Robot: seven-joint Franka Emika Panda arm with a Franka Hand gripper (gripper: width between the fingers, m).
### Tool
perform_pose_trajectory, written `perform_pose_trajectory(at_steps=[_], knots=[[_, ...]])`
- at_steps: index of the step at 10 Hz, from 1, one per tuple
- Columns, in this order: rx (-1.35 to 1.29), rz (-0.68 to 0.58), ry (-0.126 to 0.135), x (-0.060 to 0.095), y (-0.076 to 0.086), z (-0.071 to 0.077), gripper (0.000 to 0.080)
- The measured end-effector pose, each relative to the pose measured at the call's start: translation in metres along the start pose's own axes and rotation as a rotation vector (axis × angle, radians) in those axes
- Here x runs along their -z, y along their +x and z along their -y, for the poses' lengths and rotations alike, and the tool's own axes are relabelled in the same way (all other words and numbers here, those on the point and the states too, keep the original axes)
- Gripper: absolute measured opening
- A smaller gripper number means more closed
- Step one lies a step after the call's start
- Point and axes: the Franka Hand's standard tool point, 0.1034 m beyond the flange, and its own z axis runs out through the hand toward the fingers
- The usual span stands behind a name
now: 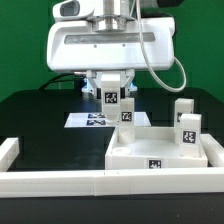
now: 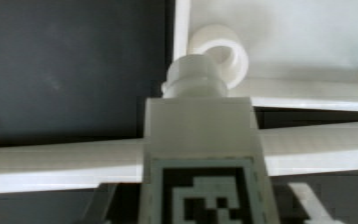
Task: Assemble square table
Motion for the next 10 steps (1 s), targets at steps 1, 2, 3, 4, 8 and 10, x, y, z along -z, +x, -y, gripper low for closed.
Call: perform_pose_trajectory(at_steps=[1, 2, 3, 4, 8, 10], knots=[[0.001, -0.019, -0.009, 0.000, 0.001, -0.002, 0.0269], [0.002, -0.017, -0.009, -0.001, 0.000, -0.002, 0.0269], [0.010, -0.075, -0.033, 0.002, 0.004, -0.007, 0.0269], [0.011, -0.069, -0.036, -0.001, 0.000, -0.008, 0.0269], [0.032, -0.080, -0.028, -0.014, 0.006, 0.008, 0.0269], [0.048, -0.097, -0.030, -0.022, 0.007, 0.017, 0.0269]])
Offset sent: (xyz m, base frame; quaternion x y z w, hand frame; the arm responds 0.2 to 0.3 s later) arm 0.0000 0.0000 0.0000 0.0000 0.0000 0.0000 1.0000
